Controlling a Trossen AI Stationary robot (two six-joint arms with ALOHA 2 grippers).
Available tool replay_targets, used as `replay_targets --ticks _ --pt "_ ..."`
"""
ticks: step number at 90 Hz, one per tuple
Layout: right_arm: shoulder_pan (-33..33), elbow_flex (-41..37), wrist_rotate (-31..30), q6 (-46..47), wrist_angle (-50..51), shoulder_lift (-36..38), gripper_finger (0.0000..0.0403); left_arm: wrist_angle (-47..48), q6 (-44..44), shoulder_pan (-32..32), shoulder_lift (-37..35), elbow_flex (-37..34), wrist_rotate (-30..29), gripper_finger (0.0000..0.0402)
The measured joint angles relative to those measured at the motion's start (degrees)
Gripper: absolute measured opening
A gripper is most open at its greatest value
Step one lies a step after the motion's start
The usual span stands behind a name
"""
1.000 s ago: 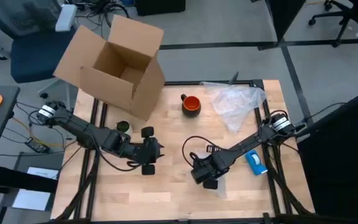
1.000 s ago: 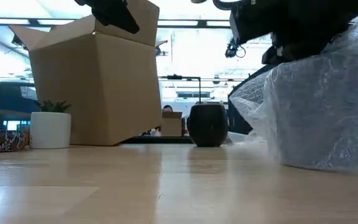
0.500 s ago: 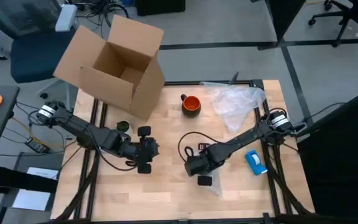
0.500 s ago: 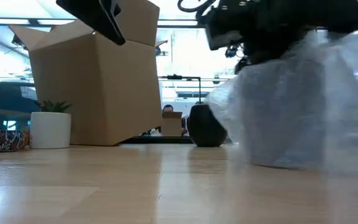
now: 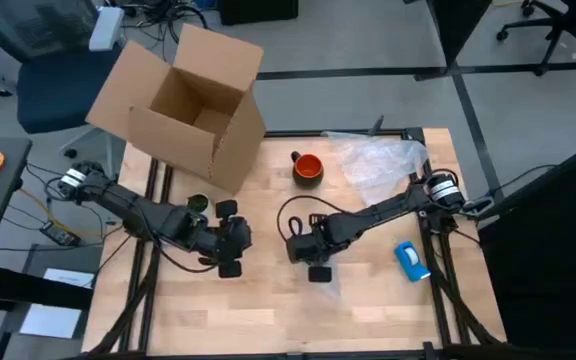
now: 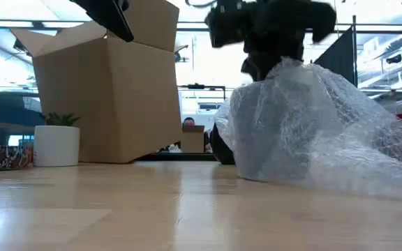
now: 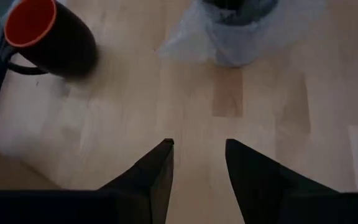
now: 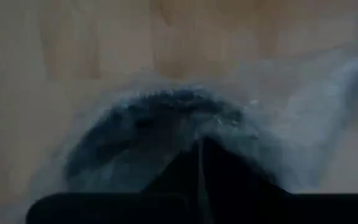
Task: Wrap mug
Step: Wrap the blue mug with bubble wrap
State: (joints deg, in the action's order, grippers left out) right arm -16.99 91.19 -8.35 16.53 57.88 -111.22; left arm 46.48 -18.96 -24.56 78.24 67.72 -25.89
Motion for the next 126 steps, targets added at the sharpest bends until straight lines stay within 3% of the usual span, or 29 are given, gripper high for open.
replay_targets --ticks 15,35,57,72,96,112,126 --pt "-3.3 4.0 -3.7 1.8 5.2 0.1 0.0 -0.3 -0.8 0.0 0.0 0.0 0.0 0.0129" --pt "-5.8 2.1 -13.5 1.8 3.2 0.3 0.0 -0.5 -1.0 0.0 0.0 0.0 0.0 0.0129" --pt "-3.6 -5.4 -14.4 1.7 -3.7 -0.3 0.0 -0.9 -1.0 0.0 0.0 0.0 0.0 0.0129" --pt "-2.5 -8.4 -9.3 1.7 -7.7 0.1 0.0 -0.9 -1.0 0.0 0.0 0.0 -0.1 0.0129" --pt "-4.0 -2.9 -2.7 1.4 -6.0 -0.3 0.0 -2.8 -1.0 0.0 0.0 0.0 -0.2 0.0129" --pt "-5.9 2.9 -8.0 1.4 1.1 -0.3 0.0 -3.0 -0.9 0.0 0.0 0.0 -0.2 0.0129" --pt "-7.1 4.4 -14.6 1.3 0.8 -0.2 0.0 -2.9 -0.9 0.0 0.0 0.0 -0.2 0.0129"
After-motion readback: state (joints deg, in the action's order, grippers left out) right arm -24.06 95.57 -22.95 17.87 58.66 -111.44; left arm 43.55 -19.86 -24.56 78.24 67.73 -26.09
